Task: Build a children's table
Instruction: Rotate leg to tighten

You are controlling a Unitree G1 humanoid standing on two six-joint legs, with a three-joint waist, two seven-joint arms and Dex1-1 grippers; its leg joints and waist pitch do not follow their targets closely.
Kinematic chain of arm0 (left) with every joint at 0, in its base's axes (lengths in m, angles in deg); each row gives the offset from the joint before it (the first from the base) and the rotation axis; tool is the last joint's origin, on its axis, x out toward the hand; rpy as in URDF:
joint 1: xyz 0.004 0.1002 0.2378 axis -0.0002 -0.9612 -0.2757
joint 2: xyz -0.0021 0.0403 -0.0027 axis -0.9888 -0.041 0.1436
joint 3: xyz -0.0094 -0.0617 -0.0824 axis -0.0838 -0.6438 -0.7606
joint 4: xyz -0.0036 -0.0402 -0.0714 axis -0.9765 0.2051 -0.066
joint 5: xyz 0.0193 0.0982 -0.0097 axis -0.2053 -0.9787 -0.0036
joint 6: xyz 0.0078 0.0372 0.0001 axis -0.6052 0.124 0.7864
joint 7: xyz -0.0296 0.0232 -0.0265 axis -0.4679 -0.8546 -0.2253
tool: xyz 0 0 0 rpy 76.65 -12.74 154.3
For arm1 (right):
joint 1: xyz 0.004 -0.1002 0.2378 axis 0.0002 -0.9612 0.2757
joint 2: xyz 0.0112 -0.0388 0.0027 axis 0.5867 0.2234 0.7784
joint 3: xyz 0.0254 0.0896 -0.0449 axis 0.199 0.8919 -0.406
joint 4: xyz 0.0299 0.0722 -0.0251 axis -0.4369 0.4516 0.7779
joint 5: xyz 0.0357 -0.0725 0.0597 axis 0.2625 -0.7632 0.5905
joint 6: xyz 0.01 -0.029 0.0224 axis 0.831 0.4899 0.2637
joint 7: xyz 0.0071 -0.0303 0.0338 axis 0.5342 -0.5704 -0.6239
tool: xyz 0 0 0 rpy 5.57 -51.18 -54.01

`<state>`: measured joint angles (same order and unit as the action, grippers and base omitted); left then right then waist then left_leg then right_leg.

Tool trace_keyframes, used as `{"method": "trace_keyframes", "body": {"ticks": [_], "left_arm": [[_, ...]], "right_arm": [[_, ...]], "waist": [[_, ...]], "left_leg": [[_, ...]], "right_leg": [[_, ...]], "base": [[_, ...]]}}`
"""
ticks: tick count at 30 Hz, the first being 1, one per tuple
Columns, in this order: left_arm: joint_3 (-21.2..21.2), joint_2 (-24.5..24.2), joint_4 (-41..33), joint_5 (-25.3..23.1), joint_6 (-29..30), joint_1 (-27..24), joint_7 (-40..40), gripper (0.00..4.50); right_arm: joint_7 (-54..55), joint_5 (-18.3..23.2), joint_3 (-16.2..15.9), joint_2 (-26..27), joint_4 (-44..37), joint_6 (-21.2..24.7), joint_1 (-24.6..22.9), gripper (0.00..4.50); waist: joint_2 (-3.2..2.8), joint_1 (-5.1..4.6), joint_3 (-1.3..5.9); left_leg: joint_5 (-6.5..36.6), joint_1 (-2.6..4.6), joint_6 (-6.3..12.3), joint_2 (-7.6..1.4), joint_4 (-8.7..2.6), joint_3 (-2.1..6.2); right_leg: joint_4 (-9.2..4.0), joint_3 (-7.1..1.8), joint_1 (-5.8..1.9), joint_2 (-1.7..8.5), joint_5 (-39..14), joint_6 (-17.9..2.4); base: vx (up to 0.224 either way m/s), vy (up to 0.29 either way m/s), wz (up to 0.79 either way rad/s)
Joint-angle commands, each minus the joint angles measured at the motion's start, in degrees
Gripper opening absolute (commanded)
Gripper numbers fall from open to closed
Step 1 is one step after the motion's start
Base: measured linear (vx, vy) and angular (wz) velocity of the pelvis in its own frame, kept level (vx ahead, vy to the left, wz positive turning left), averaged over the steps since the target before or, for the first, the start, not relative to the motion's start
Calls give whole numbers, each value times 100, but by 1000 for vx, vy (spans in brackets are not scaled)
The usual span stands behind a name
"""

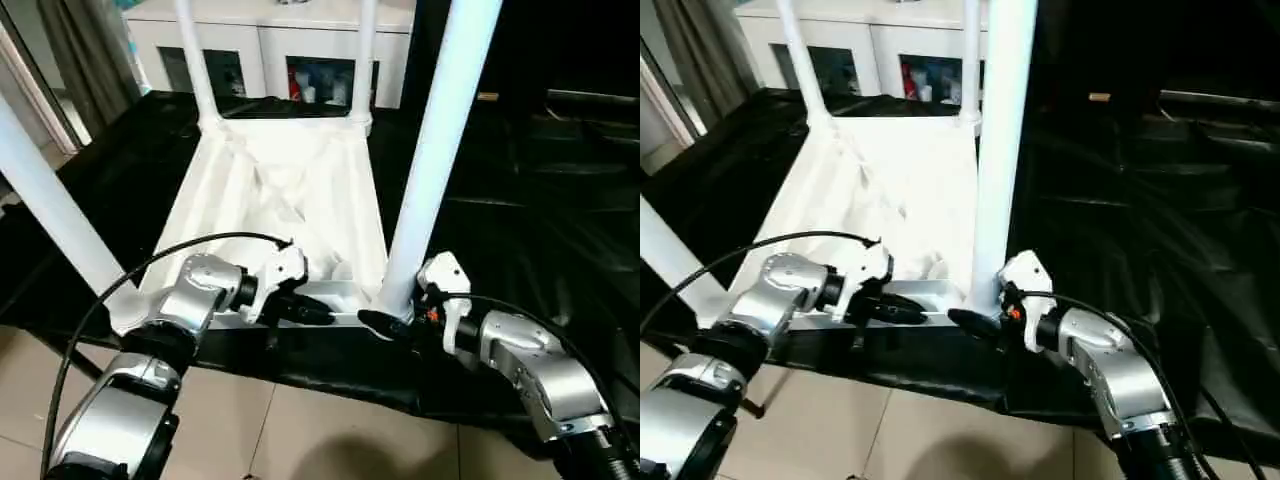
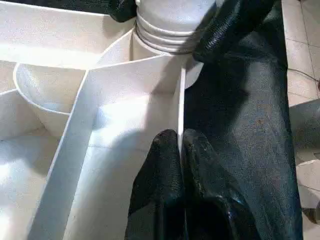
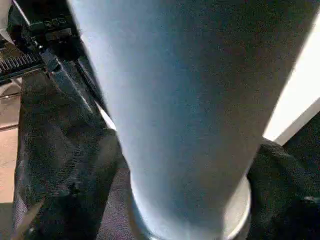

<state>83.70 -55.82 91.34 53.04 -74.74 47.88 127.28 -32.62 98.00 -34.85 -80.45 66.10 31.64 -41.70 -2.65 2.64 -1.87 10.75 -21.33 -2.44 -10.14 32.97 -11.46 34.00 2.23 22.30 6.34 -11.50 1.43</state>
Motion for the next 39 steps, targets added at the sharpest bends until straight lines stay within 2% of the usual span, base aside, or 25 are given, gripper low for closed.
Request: {"method": "trace_keyframes", "body": {"ticks": [1, 4, 5, 6, 11, 14, 15, 17, 18, 19, 20, 22, 23, 24, 25, 26, 27, 28, 29, 30, 31, 33, 35, 37, 39], "left_arm": [[-22, 4, -44, 210, 150, -220, 146, 0], [-28, 1, -64, 217, 161, -228, 162, 0], [-34, 5, -73, 221, 165, -232, 164, 0], [-41, 11, -94, 231, 178, -240, 159, 0], [-29, 14, -204, 228, 231, -296, 102, 0], [-40, 116, -140, 115, 240, -263, -311, 0], [-62, 233, -24, 47, 220, -189, -636, 0], [-87, 526, 219, -74, 179, -12, -1255, 0], [-77, 686, 281, -121, 239, 64, -1509, 0], [-77, 686, 281, -121, 239, 64, -1509, 0], [-70, 885, 374, -165, 314, 166, -1808, 0], [-64, 1203, 532, -243, 479, 335, -2366, 0], [-65, 1414, 632, -274, 559, 442, -2730, 0], [-69, 1455, 649, -276, 575, 462, -2793, 0], [-62, 1598, 704, -295, 591, 525, -2990, 0], [-43, 1793, 799, -340, 578, 612, -3199, 0], [-38, 1839, 813, -349, 561, 624, -3228, 0], [-41, 1873, 825, -343, 530, 629, -3222, 0], [-45, 1892, 831, -336, 509, 631, -3216, 0], [-47, 1896, 834, -334, 518, 630, -3204, 0], [-49, 1886, 840, -349, 503, 628, -3208, 0], [-50, 1843, 830, -348, 488, 610, -3140, 0], [-63, 1708, 808, -345, 361, 568, -2944, 0], [-92, 1635, 815, -304, 271, 556, -2807, 0], [-108, 1576, 806, -274, 235, 534, -2694, 0]], "right_arm": [[-74, -15, -157, -29, 62, 2, 14, 334], [-90, -36, -176, -28, 67, -1, 12, 328], [-98, -41, -180, -30, 61, 0, 11, 306], [-104, -57, -187, -38, 61, -12, 14, 288], [72, -138, -139, 9, 190, -115, 27, 272], [366, -183, -49, 130, 280, -224, 23, 270], [720, -273, 16, 281, 354, -235, 39, 269], [1525, -466, 148, 660, 550, -244, 93, 269], [1890, -497, 232, 871, 628, -196, 124, 269], [1890, -497, 232, 871, 628, -196, 124, 269], [2338, -539, 340, 1112, 709, -140, 168, 269], [2996, -588, 494, 1464, 820, -43, 244, 269], [3370, -639, 555, 1665, 913, -11, 313, 269], [3433, -650, 562, 1699, 933, -7, 328, 269], [3668, -725, 564, 1807, 1029, 1, 409, 269], [3873, -822, 544, 1948, 1188, -33, 544, 269], [3869, -839, 523, 1978, 1226, -76, 591, 269], [3862, -842, 526, 2009, 1254, -110, 636, 269], [3864, -842, 530, 2028, 1270, -129, 663, 269], [3837, -832, 527, 2030, 1271, -147, 683, 269], [3807, -838, 512, 2025, 1262, -184, 700, 269], [3662, -781, 511, 1993, 1243, -268, 697, 269], [3319, -635, 544, 1919, 1103, -436, 665, 324], [3098, -572, 516, 1831, 980, -450, 644, 338], [2904, -551, 449, 1719, 901, -447, 620, 367]], "waist": [[156, 25, 276], [159, 20, 276], [184, 16, 275], [174, 17, 277], [175, 7, 276], [175, -24, 258], [150, -33, 254], [165, -77, 223], [173, -81, 228], [173, -81, 228], [157, -86, 220], [161, -92, 224], [113, -79, 236], [129, -88, 233], [135, -86, 235], [106, -77, 254], [118, -83, 259], [93, -62, 267], [112, -63, 274], [92, -61, 279], [98, -59, 291], [91, -59, 288], [112, -63, 287], [90, -65, 282], [96, -67, 282]], "left_leg": [[1053, 45, 488, -297, -377, 100], [999, 43, 491, -285, -370, 93], [989, 44, 499, -288, -367, 89], [955, 47, 508, -287, -363, 90], [946, 47, 511, -283, -357, 90], [1113, 46, 439, -276, -373, 94], [1167, 53, 402, -276, -378, 97], [1545, 84, 173, -258, -413, 104], [1617, 81, 102, -255, -425, 128], [1617, 81, 102, -255, -425, 128], [1700, 118, 61, -255, -429, 112], [1717, 101, -4, -247, -448, 140], [1692, 129, -13, -252, -444, 136], [1691, 130, -20, -254, -445, 127], [1680, 122, -13, -238, -441, 125], [1587, 118, 4, -233, -434, 129], [1520, 99, 30, -230, -431, 132], [1387, 83, 115, -226, -422, 130], [1310, 76, 205, -220, -402, 119], [1260, 69, 241, -218, -398, 122], [1129, 51, 321, -213, -385, 121], [1100, 50, 394, -216, -382, 119], [1190, 49, 404, -225, -389, 121], [1242, 49, 403, -229, -397, 126], [1247, 41, 427, -232, -397, 132]], "right_leg": [[-366, -158, -211, 229, -850, -1517], [-364, -160, -209, 217, -811, -1502], [-366, -160, -206, 216, -791, -1505], [-357, -160, -206, 215, -734, -1522], [-351, -160, -212, 214, -689, -1546], [-386, -163, -202, 219, -928, -1522], [-394, -165, -186, 216, -1019, -1503], [-468, -167, -159, 211, -1652, -1359], [-482, -168, -175, 227, -1888, -1252], [-482, -168, -175, 227, -1888, -1252], [-523, -188, -119, 212, -2001, -1166], [-527, -177, -142, 217, -2126, -1082], [-526, -186, -120, 213, -2024, -1074], [-531, -188, -111, 205, -1954, -1086], [-534, -183, -118, 194, -1872, -1087], [-515, -184, -135, 198, -1686, -1099], [-503, -180, -152, 197, -1563, -1112], [-487, -174, -176, 196, -1335, -1122], [-479, -174, -182, 198, -1166, -1149], [-469, -172, -193, 201, -1100, -1168], [-453, -164, -214, 199, -942, -1187], [-456, -155, -212, 203, -935, -1217], [-471, -150, -214, 208, -1125, -1213], [-474, -148, -211, 203, -1220, -1200], [-473, -148, -224, 206, -1189, -1191]], "base": [[0, 0, 0], [0, 0, 0], [0, 0, 0], [0, 0, 0], [0, 0, 0], [0, 0, 0], [0, 0, 0], [0, 0, 0], [0, 0, 0], [0, 0, 0], [0, 0, 0], [0, 0, 0], [0, 0, 0], [0, 0, 0], [0, 0, 0], [0, 0, 0], [0, 0, 0], [0, 0, 0], [0, 0, 0], [0, 0, 0], [0, 0, 0], [0, 0, 0], [0, 0, 0], [0, 0, 0], [0, 0, 0]]}}
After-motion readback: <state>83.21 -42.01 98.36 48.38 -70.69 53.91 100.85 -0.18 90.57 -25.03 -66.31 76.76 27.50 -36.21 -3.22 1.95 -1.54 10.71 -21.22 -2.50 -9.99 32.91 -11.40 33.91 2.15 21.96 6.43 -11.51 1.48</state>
